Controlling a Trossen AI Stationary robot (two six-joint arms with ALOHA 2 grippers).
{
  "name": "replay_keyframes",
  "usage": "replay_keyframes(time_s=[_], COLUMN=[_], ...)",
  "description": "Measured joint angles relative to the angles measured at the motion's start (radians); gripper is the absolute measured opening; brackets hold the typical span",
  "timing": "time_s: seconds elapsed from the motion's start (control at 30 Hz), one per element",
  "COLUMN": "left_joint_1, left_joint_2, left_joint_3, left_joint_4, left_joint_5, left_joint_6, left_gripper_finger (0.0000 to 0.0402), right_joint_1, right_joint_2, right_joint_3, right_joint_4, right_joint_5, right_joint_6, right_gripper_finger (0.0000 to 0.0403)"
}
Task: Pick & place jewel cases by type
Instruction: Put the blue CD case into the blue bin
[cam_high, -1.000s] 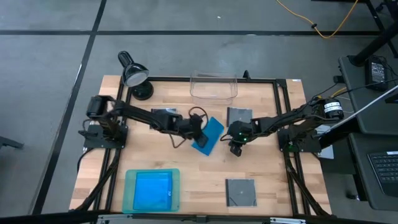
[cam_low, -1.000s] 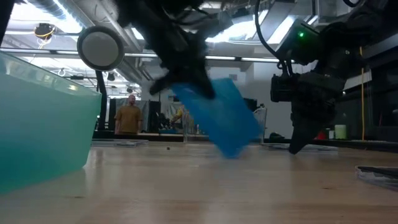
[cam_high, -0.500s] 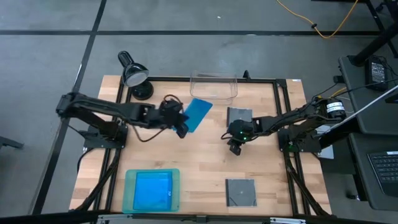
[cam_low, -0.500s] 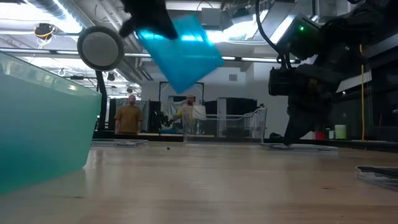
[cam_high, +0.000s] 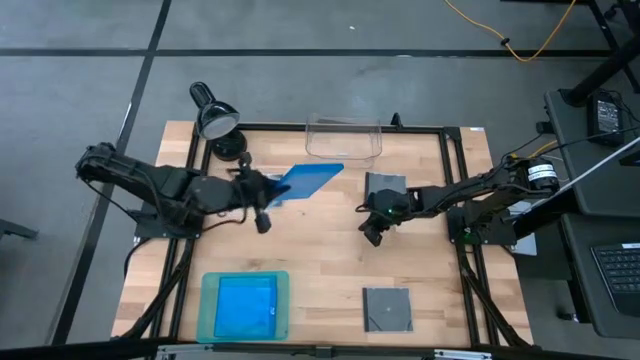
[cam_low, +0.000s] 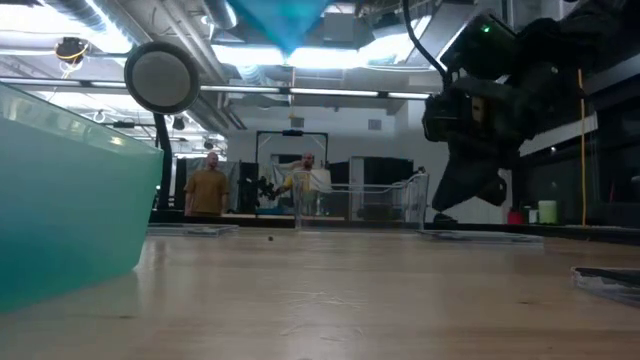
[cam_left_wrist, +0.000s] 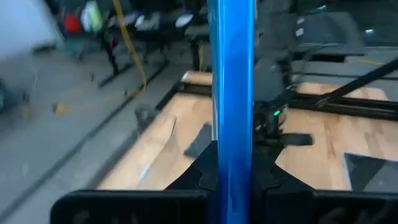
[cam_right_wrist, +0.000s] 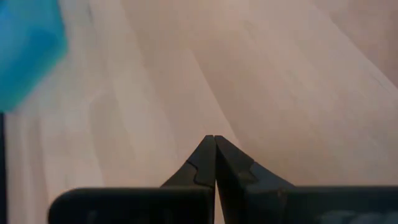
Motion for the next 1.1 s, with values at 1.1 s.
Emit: replay_keyframes(time_s=[1.1], left_joint_1=[-0.552], left_joint_2=[-0.079], left_joint_3=[0.000], left_joint_4=[0.702], left_joint_5=[-0.281], left_joint_6=[1.677], left_gripper_finger=[0.0019], right_joint_1=[0.000], right_joint_2=[0.000], right_joint_3=[0.000], right_joint_4=[0.257], right_joint_5=[-0.005], right_joint_6=[0.287], right_gripper_finger=[0.0007])
